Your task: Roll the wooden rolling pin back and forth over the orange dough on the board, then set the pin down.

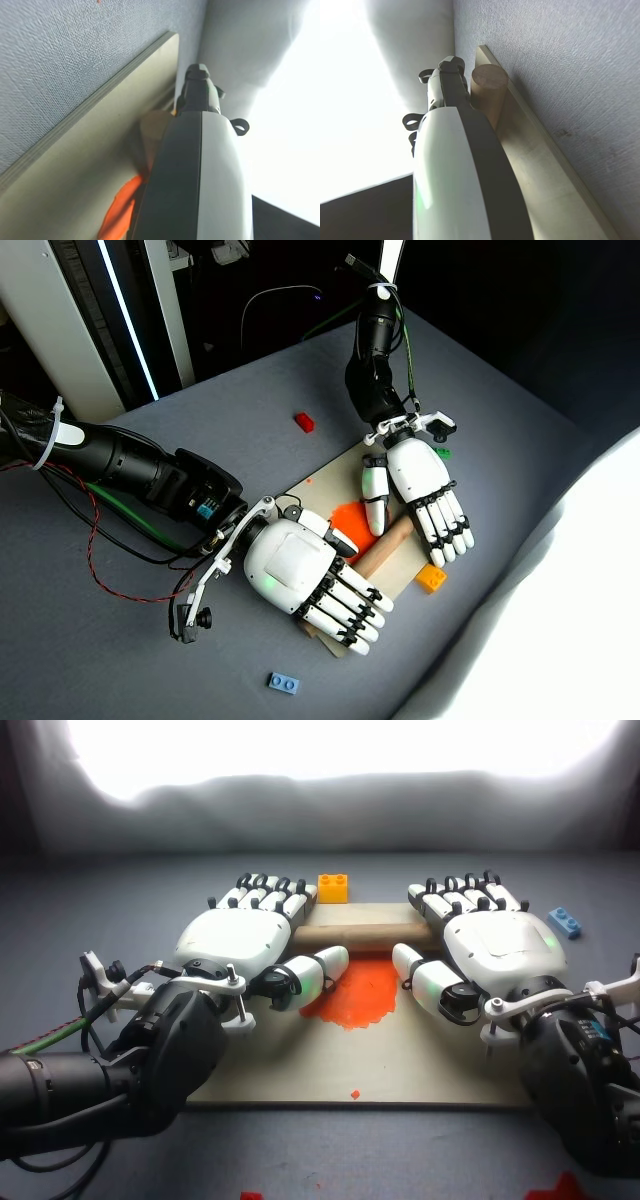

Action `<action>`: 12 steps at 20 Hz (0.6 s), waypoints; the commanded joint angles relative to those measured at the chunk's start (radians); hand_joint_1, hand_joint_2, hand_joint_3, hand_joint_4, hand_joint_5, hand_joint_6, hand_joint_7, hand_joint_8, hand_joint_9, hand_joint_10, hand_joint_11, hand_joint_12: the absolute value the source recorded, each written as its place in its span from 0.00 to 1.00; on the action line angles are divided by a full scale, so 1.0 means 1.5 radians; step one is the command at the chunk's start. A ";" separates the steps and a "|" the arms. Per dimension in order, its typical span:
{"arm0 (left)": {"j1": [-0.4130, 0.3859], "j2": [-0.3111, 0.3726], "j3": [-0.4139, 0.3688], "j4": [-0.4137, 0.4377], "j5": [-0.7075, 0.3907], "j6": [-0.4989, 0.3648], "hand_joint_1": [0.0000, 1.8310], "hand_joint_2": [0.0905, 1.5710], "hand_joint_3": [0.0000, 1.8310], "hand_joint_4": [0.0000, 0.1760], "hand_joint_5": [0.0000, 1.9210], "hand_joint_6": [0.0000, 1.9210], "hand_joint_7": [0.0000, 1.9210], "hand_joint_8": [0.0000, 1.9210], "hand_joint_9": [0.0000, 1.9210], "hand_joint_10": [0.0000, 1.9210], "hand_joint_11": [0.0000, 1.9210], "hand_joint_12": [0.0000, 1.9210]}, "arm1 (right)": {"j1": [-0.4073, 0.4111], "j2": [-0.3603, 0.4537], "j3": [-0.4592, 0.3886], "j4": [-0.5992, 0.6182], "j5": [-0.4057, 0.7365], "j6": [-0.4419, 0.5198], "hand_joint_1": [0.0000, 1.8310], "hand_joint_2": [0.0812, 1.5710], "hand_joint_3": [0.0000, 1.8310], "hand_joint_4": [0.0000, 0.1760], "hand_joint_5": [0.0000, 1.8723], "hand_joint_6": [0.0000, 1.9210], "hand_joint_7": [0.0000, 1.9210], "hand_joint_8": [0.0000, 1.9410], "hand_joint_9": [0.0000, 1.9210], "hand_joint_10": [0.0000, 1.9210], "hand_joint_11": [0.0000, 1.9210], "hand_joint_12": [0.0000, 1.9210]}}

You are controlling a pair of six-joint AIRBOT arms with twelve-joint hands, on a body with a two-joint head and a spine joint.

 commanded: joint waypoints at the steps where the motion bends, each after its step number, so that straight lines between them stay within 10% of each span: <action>1: -0.005 0.010 0.001 0.016 -0.061 0.010 0.00 0.94 0.00 0.00 0.04 0.01 0.04 0.00 0.00 0.00 0.00 0.00 | -0.001 0.001 0.001 -0.033 0.075 0.004 0.00 0.99 0.00 0.00 0.14 0.00 0.13 0.00 0.11 0.00 0.00 0.21; 12: 0.007 0.026 -0.026 0.031 -0.066 -0.001 0.00 0.93 0.00 0.00 0.04 0.00 0.03 0.00 0.00 0.00 0.00 0.00 | -0.017 0.001 -0.020 -0.033 0.104 -0.007 0.00 0.98 0.00 0.00 0.12 0.00 0.12 0.00 0.09 0.00 0.00 0.16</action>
